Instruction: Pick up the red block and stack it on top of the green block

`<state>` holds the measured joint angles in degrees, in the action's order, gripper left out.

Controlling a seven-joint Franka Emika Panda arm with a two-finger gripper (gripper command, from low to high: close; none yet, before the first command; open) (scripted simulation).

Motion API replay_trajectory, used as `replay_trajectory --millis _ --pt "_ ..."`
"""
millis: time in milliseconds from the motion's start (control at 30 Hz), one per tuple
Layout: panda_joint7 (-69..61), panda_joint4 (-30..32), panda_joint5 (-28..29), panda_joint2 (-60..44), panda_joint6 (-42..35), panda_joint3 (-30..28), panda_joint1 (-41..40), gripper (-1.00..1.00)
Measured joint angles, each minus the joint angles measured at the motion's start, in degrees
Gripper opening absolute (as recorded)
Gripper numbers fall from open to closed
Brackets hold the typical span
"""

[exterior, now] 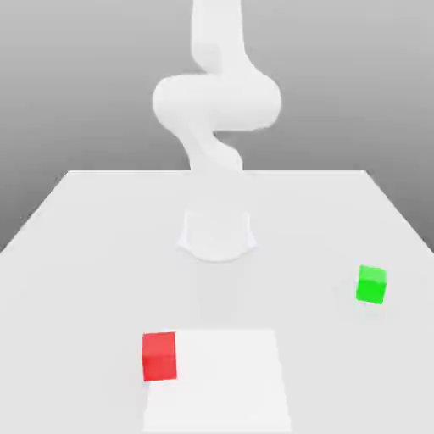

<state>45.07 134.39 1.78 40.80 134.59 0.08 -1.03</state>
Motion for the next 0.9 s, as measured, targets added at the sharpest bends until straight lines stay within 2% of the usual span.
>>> replay_trajectory --millis 233,433,567,667,867,900 --pt "-3.01 7.69 4.35 -15.24 8.32 -1.54 -2.6 0.0" --pt "-7.49 14.09 5.2 -27.71 15.3 -4.4 -3.92 0.0" --pt "-12.61 18.41 2.8 -35.94 20.1 -6.24 -4.41 0.0" --pt "-17.9 21.3 -1.37 -42.06 23.81 -6.49 -5.29 0.0" --pt "-22.03 20.47 -6.23 -54.44 33.9 -3.66 -7.1 0.0" --pt "-22.28 20.29 -6.5 -55.8 35.06 -3.28 -7.4 -1.0"
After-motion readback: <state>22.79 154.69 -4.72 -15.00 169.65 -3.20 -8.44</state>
